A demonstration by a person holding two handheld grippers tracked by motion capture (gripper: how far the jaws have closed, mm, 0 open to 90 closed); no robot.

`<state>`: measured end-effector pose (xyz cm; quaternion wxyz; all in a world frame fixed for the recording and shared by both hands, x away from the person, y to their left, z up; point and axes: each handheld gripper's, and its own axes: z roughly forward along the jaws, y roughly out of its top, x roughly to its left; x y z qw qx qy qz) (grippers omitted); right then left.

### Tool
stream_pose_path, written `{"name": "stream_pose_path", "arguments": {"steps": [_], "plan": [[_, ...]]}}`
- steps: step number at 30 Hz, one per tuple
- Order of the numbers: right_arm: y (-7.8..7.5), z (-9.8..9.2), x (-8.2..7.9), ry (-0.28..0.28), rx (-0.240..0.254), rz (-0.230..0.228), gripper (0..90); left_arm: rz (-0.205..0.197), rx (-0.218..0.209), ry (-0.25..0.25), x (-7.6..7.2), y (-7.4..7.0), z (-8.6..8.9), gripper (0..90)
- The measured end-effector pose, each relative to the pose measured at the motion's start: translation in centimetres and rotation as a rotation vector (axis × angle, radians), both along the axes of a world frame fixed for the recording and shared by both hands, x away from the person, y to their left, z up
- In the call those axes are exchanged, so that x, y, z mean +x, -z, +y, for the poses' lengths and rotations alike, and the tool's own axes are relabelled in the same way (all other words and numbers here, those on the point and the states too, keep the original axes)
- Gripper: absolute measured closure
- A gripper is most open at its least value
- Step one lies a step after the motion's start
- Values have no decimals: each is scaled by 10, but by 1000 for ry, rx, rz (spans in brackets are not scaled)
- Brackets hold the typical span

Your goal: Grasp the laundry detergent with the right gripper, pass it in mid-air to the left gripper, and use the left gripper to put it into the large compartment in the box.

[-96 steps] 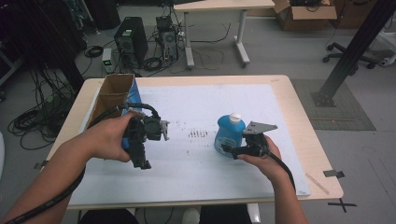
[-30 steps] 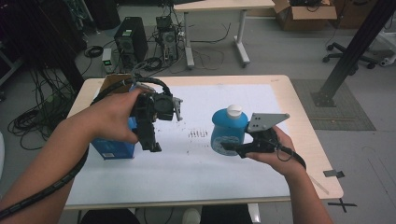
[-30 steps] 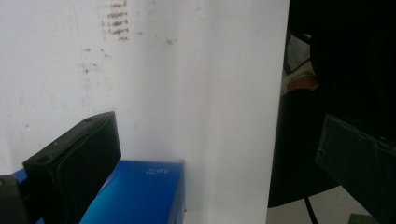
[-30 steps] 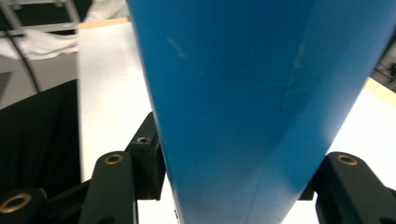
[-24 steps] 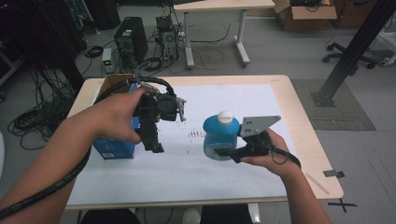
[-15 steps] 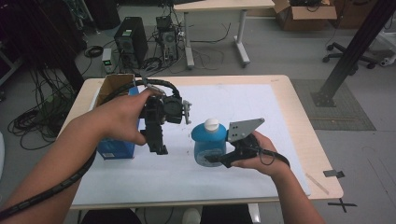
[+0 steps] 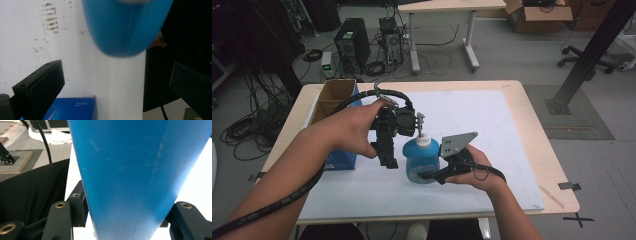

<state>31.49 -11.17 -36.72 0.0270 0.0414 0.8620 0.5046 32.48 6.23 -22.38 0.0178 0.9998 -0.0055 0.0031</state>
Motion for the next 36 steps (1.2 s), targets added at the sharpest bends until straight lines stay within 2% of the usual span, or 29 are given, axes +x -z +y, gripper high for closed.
{"name": "stream_pose_path", "arguments": {"steps": [6,18,21,24,25,31,36], "plan": [[4,17,0,-16,3,-3,434,6,-5,8,-2,5,-2,1],[11,37,-1,-20,-13,1,432,9,-24,16,-5,16,0,2],[11,40,-1,-21,-3,8,433,7,-39,12,-6,16,1,2],[11,41,0,-21,2,10,433,2,-36,12,-6,17,1,2],[11,43,1,-20,4,11,433,-12,-33,15,-7,18,1,2],[10,46,1,-24,10,1,432,-18,-31,15,-8,18,1,5],[9,47,1,-22,7,4,433,-29,-31,19,-10,16,1,46]]}}
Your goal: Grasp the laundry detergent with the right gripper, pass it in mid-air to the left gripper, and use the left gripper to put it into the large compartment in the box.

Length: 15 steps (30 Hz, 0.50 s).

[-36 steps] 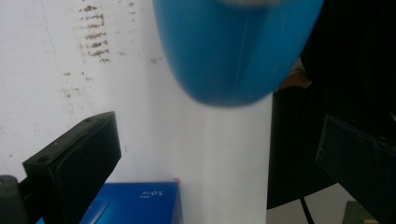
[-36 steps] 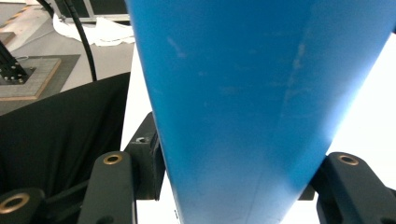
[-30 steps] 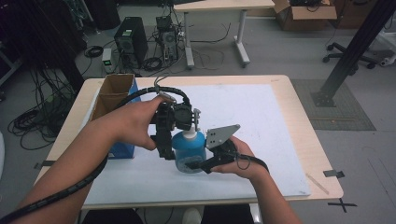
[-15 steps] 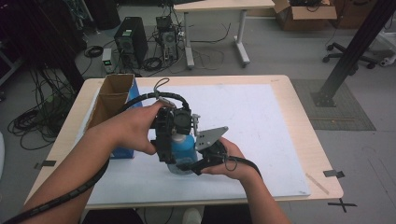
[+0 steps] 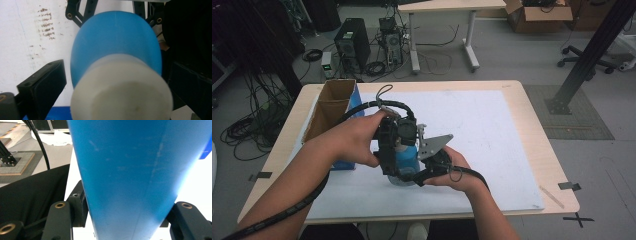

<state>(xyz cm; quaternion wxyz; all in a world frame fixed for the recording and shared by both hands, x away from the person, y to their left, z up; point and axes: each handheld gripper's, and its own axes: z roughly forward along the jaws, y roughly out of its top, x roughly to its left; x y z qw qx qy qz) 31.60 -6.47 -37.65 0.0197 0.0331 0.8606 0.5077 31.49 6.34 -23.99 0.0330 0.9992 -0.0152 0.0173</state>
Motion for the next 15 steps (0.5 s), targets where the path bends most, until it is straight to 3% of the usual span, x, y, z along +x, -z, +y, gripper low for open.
{"name": "stream_pose_path", "arguments": {"steps": [15], "plan": [[-5,-1,0,15,14,-9,433,-25,0,1,-2,-4,-1,128]]}}
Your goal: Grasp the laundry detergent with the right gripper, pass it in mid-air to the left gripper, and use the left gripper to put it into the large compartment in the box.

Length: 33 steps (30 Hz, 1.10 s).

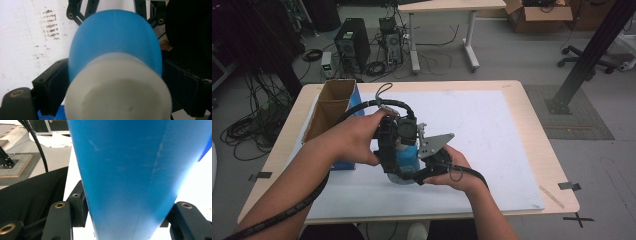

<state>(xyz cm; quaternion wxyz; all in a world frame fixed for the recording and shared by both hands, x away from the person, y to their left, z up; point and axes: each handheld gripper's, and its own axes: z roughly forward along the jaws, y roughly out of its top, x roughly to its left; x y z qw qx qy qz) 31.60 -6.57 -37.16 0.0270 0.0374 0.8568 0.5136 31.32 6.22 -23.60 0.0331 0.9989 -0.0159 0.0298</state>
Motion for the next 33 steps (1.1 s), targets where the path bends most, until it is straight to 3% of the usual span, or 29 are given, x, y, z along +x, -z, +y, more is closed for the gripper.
{"name": "stream_pose_path", "arguments": {"steps": [10,33], "plan": [[-1,-1,-1,4,-7,-4,432,-1,27,-11,-2,-1,-2,171],[-2,1,-1,4,-13,-10,433,-10,35,-16,-2,-3,-8,306]]}}
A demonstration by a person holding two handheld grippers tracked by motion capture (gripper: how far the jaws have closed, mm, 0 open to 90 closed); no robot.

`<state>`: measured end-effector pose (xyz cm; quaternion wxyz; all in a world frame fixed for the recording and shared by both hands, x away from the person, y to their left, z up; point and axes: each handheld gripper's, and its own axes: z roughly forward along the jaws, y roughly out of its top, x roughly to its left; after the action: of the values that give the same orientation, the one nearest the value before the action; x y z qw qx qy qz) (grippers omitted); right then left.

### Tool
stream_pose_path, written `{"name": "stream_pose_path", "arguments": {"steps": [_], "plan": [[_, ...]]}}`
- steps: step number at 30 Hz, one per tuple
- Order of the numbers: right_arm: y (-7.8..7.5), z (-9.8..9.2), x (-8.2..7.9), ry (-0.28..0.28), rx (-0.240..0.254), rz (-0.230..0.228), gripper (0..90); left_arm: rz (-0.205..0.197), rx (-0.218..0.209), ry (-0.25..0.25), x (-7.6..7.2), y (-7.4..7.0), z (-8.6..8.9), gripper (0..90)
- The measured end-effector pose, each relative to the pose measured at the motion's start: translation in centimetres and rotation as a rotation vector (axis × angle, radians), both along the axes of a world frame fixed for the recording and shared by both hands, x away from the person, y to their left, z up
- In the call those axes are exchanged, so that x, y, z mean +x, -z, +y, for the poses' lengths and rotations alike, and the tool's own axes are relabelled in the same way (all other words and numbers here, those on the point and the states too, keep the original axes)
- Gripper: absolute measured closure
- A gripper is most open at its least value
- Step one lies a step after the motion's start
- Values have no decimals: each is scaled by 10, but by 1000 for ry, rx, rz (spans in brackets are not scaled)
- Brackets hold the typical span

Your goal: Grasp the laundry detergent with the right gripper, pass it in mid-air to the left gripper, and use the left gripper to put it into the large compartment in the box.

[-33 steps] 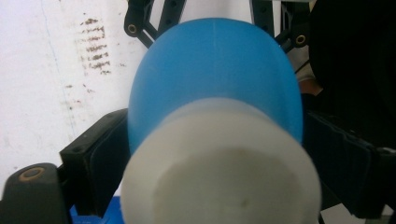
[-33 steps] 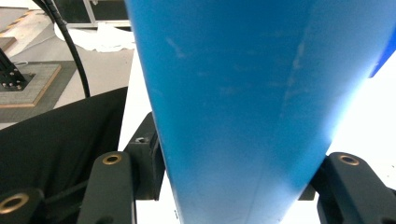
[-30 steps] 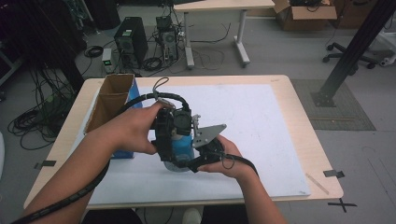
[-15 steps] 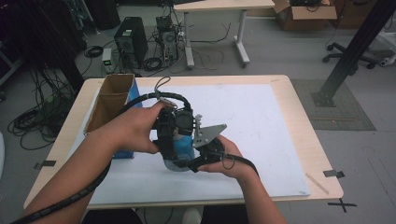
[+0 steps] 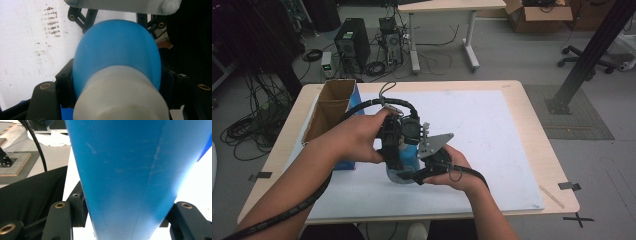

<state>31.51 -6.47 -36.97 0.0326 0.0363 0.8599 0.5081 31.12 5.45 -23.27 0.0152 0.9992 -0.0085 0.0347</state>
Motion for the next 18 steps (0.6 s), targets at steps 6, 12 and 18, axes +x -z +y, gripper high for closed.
{"name": "stream_pose_path", "arguments": {"steps": [6,12,18], "plan": [[0,0,1,1,2,6,434,-13,-2,0,0,1,0,312],[1,1,1,3,7,2,435,-34,-4,5,-1,0,0,364],[1,1,1,4,7,0,436,-36,10,5,-1,0,-1,370]]}}
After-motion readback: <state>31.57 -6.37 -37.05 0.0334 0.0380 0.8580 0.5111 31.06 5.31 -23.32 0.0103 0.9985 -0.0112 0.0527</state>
